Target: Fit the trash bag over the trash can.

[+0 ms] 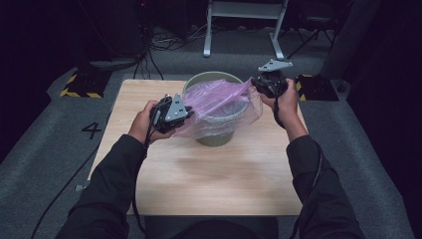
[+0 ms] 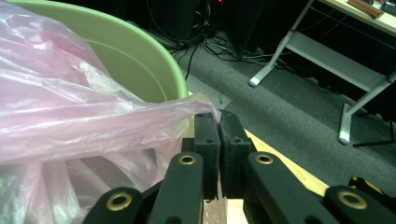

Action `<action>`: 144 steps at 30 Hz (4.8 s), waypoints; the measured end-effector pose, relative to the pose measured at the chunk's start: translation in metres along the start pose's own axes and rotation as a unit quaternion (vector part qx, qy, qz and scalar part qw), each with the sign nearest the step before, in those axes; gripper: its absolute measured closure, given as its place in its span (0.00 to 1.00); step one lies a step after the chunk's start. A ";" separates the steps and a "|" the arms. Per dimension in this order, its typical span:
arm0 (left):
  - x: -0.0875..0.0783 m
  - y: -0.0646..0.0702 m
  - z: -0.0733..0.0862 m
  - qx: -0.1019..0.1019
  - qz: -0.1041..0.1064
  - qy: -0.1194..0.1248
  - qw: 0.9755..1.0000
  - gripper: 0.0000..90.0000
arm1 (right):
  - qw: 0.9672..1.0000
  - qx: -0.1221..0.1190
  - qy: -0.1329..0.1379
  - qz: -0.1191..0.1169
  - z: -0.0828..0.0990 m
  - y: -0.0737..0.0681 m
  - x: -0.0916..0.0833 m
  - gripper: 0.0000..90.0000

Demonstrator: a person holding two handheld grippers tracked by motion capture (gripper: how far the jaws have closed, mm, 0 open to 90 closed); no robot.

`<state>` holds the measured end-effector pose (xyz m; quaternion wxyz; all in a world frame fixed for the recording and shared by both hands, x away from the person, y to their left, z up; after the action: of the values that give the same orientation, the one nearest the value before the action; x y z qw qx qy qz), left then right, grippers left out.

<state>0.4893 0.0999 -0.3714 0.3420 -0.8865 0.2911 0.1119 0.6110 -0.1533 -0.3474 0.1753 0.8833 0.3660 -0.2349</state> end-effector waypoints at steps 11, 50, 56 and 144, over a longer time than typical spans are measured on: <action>0.009 -0.045 -0.006 -0.128 0.004 0.052 0.990 1.00 | 1.000 -0.004 -0.020 0.008 0.003 0.005 0.008 0.97; 0.070 -0.061 0.057 -0.312 0.063 0.031 0.947 1.00 | 0.988 0.064 -0.025 -0.138 0.057 -0.016 0.045 1.00; 0.079 -0.070 0.056 -0.319 0.037 0.024 0.947 1.00 | 0.989 0.075 -0.034 -0.121 0.057 -0.005 0.046 1.00; -0.006 0.021 0.084 -0.124 0.013 0.049 0.991 1.00 | 0.979 -0.161 0.048 -0.118 0.103 -0.085 -0.028 1.00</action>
<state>0.4723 0.1462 -0.4429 0.2129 -0.9227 0.3029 0.1076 0.5020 -0.1622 -0.4294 0.2679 0.8043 0.5090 -0.1493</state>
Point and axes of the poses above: each handheld gripper's, and its own axes: x roughly forward along the jaws, z roughly out of its underside, y roughly to its right, the point moved 8 cm from there along x, roughly forward along the jaws, and after that the axes turned 13 degrees about -z, right-handed, at the moved point
